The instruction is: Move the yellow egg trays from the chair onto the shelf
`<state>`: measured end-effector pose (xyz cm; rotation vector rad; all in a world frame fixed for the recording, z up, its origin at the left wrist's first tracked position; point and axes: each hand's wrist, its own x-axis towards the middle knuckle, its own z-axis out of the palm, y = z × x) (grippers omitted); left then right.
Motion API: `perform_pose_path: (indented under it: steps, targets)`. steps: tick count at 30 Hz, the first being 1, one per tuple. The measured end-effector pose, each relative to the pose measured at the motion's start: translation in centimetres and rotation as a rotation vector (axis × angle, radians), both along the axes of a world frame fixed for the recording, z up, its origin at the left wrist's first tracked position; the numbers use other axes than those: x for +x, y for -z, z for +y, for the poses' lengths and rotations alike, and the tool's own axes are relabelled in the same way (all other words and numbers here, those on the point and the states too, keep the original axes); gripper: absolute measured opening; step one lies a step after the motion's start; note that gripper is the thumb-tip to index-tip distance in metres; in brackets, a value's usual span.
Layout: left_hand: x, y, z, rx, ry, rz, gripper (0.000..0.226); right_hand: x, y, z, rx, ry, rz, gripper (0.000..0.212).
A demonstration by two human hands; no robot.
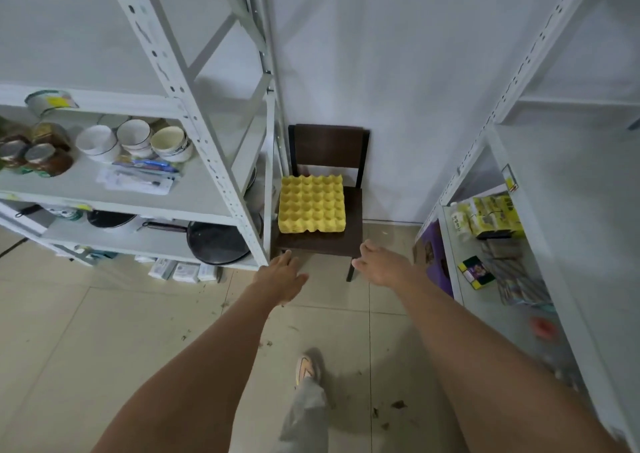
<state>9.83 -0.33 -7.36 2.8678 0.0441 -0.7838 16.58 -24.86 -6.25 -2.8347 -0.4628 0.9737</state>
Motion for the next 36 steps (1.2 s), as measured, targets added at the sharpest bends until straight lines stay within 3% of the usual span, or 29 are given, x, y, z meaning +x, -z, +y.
perform_pose_path:
  steps: [4,16,26,31,36]
  targets:
    - [5.3,2.4,1.2,-0.041,-0.025,0.023,0.057,3.9,2.3,2.0,-0.026,-0.026,0.032,0.067]
    - [18.4,11.4,4.4,0.051,0.107,0.221,0.069,18.3,12.0,5.2,-0.105,-0.158,-0.012,0.061]
    - [31.6,18.0,7.5,0.028,-0.029,0.358,0.064,32.0,22.9,7.7,-0.045,-0.243,0.202,0.059]
    - [36.2,21.9,8.3,-0.09,-0.276,0.283,0.058,36.4,26.9,7.4,0.034,0.078,0.294,0.056]
    - [39.7,27.0,8.4,-0.111,-0.447,0.2,0.058,39.5,31.5,6.9,0.229,0.667,0.314,0.056]
